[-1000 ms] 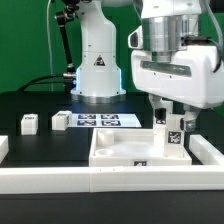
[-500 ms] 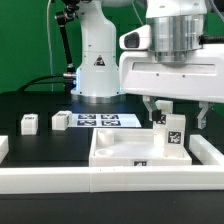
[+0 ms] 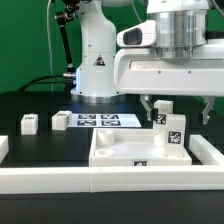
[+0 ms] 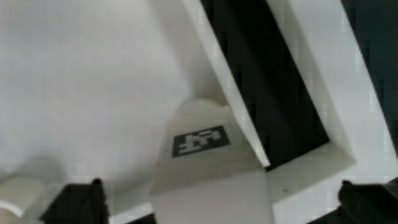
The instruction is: Assemble square table
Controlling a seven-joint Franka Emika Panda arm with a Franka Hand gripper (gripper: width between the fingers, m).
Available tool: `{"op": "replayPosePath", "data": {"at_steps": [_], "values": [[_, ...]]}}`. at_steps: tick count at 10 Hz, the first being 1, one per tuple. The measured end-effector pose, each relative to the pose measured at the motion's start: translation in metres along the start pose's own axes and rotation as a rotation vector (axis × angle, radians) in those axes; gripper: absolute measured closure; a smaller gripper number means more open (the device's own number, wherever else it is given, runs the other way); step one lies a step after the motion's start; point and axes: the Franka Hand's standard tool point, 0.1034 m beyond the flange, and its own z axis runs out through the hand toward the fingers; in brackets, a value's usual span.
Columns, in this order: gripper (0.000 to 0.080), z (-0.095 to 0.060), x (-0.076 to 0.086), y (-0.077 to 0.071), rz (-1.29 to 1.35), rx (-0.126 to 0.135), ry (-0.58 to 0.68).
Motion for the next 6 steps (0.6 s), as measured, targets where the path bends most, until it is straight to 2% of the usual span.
{"op": "replayPosePath", "data": {"at_steps": [4, 6], "values": [[0.015, -0.0008, 0.0016, 0.0, -0.073, 0.0, 0.006], [0.0406, -0.0006, 0.0016, 0.0001, -0.072, 0.0, 0.006]]}}
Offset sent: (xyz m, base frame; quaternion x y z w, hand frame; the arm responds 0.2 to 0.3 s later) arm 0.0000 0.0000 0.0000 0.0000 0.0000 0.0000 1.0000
